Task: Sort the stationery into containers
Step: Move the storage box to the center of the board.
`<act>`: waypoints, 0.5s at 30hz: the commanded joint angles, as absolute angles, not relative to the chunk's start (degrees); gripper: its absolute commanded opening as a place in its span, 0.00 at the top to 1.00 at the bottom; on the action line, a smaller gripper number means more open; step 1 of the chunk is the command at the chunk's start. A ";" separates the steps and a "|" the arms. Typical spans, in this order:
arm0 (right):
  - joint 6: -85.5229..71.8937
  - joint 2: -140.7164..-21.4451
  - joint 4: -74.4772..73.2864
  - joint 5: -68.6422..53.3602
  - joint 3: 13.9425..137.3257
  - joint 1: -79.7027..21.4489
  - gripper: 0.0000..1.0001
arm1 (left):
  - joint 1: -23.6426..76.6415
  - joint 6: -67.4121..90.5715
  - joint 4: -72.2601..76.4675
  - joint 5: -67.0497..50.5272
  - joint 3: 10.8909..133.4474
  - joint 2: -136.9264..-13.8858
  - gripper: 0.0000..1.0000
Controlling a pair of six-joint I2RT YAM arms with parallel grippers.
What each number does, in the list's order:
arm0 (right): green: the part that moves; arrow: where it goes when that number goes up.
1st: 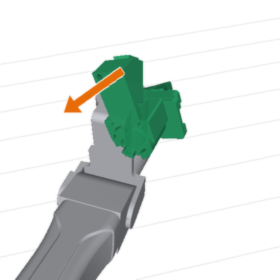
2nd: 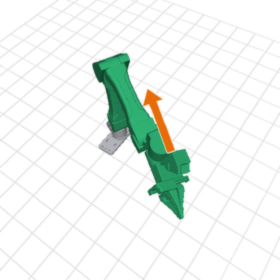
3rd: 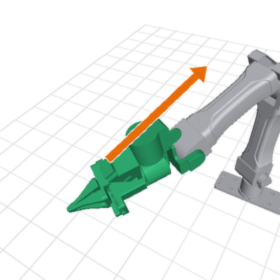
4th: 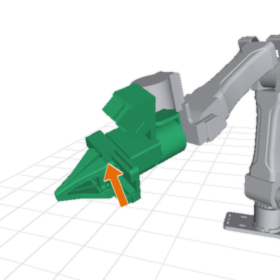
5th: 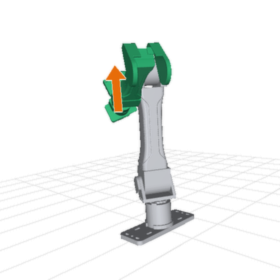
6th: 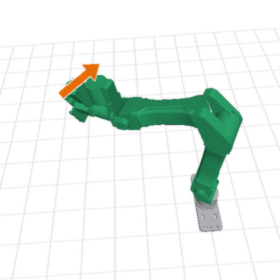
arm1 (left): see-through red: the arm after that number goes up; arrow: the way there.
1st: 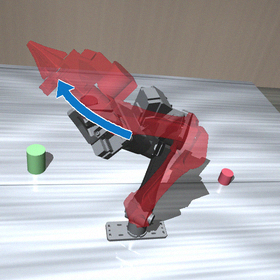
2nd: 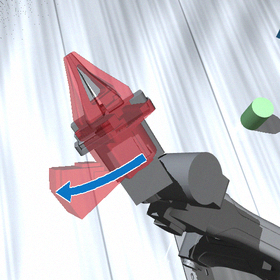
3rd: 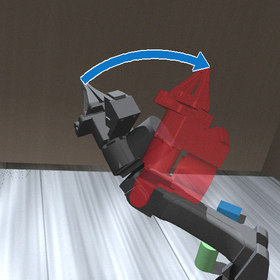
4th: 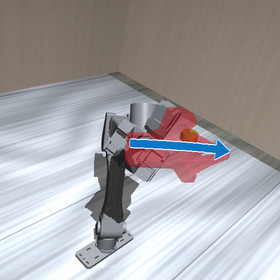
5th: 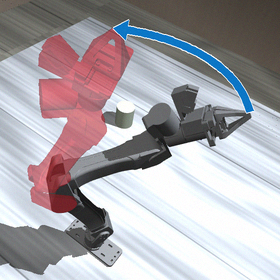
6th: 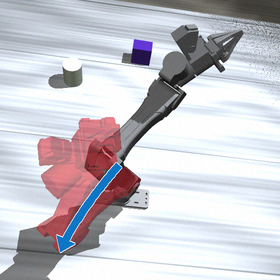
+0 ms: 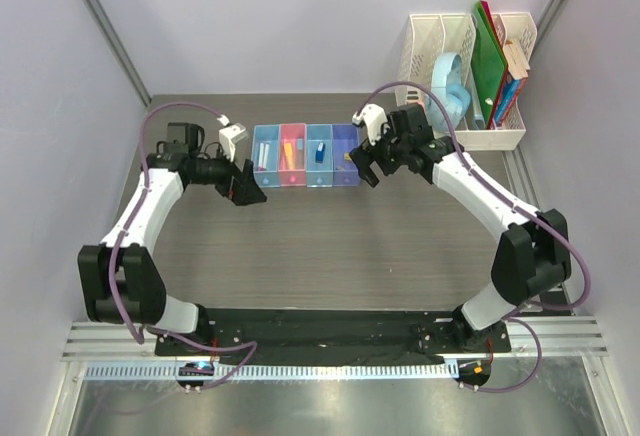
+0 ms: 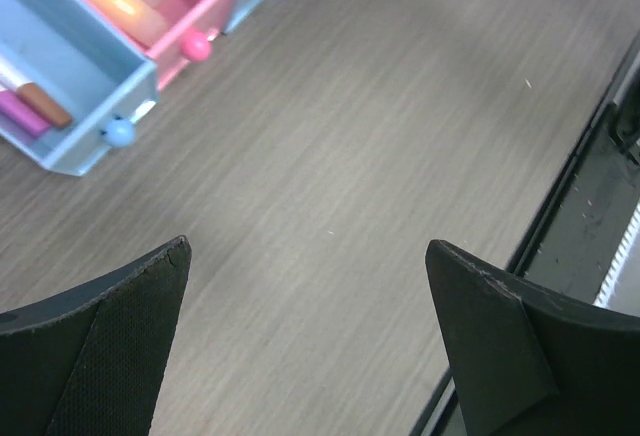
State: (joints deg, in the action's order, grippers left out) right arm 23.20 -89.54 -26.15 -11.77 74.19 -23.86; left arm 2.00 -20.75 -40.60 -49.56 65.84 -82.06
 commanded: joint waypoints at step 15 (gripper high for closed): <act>10.02 -107.66 -20.92 -13.89 91.92 -20.13 0.00 | 0.44 -3.87 -21.36 -38.77 84.46 -108.01 0.00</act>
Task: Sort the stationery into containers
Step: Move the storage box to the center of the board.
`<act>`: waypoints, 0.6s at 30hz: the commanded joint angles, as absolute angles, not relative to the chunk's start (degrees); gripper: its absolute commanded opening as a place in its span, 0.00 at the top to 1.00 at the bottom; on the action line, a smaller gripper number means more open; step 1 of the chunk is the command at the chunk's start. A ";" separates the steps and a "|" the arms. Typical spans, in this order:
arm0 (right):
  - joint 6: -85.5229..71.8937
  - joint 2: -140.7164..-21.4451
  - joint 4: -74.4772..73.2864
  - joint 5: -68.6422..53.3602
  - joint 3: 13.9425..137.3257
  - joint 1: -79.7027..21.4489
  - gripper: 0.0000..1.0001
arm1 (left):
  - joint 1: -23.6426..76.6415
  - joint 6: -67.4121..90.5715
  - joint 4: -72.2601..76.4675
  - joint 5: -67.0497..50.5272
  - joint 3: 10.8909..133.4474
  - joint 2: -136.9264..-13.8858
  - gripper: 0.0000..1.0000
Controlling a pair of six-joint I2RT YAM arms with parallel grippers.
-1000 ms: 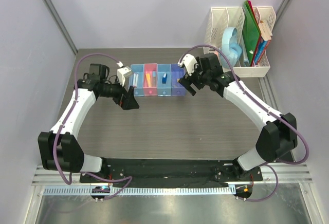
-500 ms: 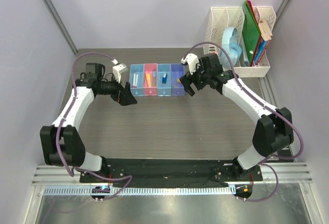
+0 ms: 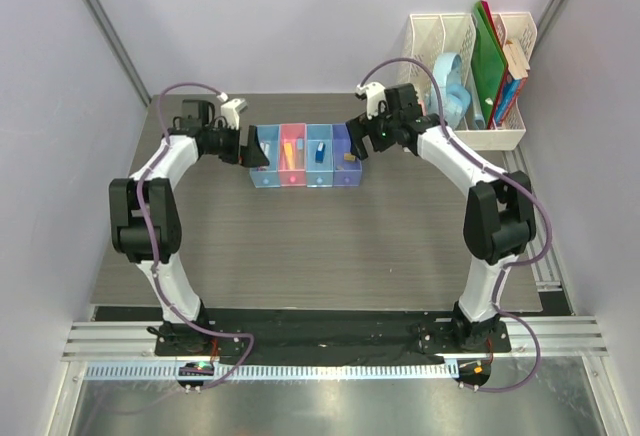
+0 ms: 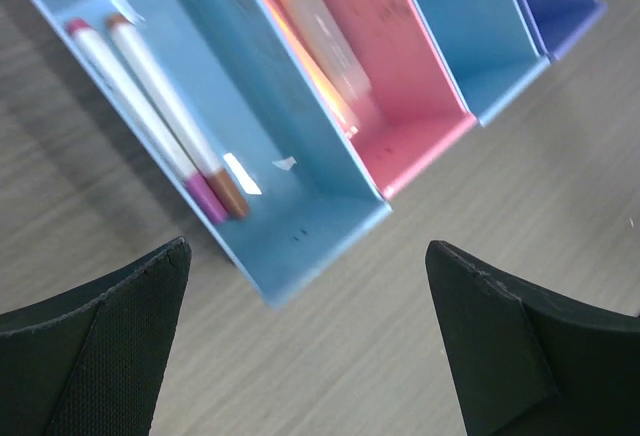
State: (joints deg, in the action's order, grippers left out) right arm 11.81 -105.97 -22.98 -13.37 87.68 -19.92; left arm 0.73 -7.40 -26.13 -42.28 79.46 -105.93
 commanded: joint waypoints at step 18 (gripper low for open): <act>10.64 -117.59 -19.42 -10.99 94.13 -20.04 0.00 | 0.61 -5.89 -20.92 -32.08 88.68 -116.54 0.00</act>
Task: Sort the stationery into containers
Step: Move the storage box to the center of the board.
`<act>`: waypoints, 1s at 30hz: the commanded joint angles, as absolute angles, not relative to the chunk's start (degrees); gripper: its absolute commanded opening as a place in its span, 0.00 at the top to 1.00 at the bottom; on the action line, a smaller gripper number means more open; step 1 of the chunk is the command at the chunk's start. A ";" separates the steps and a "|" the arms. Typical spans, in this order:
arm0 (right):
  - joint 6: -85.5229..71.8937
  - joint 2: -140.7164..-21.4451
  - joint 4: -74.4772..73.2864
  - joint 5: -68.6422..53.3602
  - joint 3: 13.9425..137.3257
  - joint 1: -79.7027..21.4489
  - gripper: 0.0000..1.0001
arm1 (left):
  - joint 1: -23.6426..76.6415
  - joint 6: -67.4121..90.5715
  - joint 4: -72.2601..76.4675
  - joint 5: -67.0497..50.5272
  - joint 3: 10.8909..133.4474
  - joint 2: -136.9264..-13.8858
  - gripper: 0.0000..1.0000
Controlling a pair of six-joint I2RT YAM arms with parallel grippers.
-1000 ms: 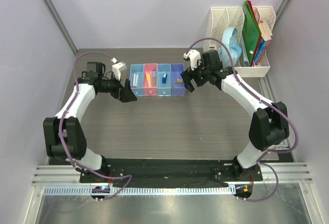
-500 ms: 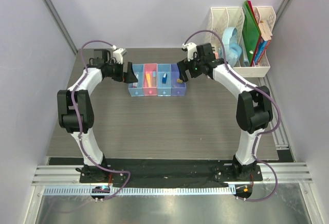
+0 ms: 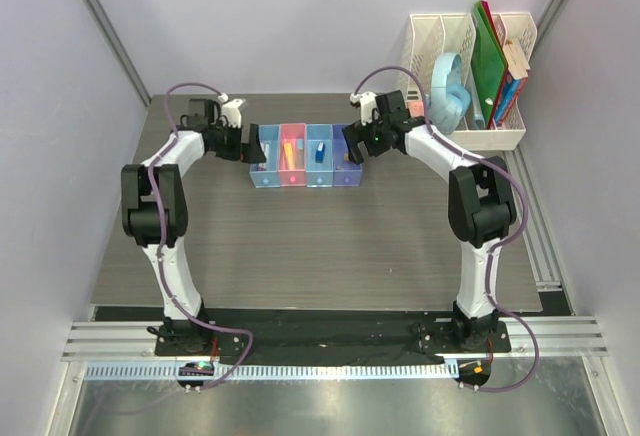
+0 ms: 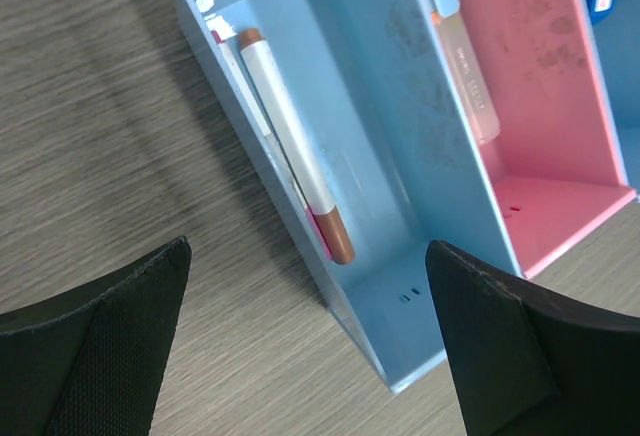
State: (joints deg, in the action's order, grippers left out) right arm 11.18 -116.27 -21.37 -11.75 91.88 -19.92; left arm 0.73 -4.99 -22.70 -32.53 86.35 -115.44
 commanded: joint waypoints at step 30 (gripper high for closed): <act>8.53 -100.39 -17.14 -11.95 69.79 -22.41 0.00 | 8.88 -10.11 -26.28 -35.33 68.56 -102.13 0.00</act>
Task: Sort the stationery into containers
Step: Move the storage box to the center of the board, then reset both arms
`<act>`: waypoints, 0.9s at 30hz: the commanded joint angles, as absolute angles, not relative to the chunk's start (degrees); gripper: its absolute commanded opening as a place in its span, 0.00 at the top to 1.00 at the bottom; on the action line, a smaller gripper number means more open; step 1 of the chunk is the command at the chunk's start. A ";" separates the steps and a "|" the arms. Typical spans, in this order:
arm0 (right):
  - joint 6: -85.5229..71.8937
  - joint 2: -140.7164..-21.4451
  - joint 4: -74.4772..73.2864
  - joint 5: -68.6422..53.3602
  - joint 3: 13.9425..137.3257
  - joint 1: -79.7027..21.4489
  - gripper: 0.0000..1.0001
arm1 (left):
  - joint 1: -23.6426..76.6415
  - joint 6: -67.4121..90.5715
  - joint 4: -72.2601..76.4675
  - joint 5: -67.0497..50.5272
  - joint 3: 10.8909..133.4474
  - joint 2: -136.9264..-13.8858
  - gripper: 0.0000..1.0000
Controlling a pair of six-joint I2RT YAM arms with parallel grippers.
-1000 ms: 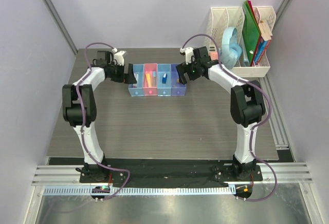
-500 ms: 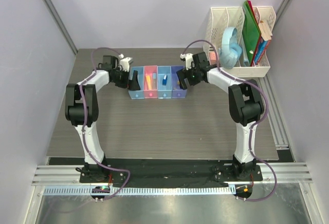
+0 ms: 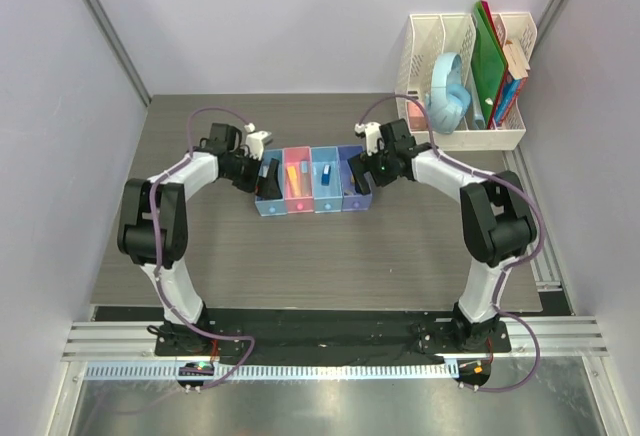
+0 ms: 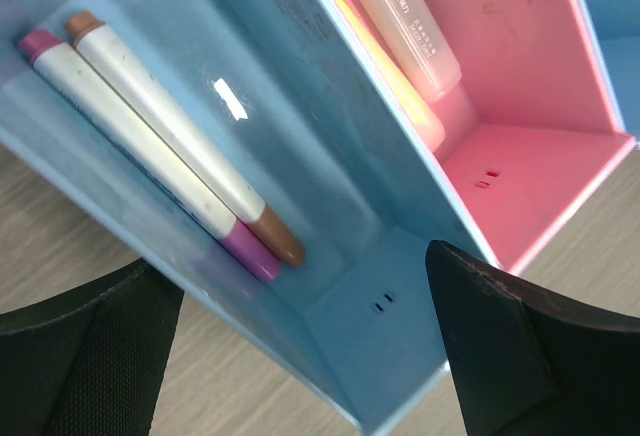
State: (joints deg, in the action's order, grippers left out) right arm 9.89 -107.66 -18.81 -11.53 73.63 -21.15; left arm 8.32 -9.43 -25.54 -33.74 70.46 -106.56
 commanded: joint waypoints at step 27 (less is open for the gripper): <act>19.23 -74.56 -28.10 -11.93 67.33 -20.23 0.01 | 0.99 -11.86 -36.48 -40.58 77.00 -81.84 0.00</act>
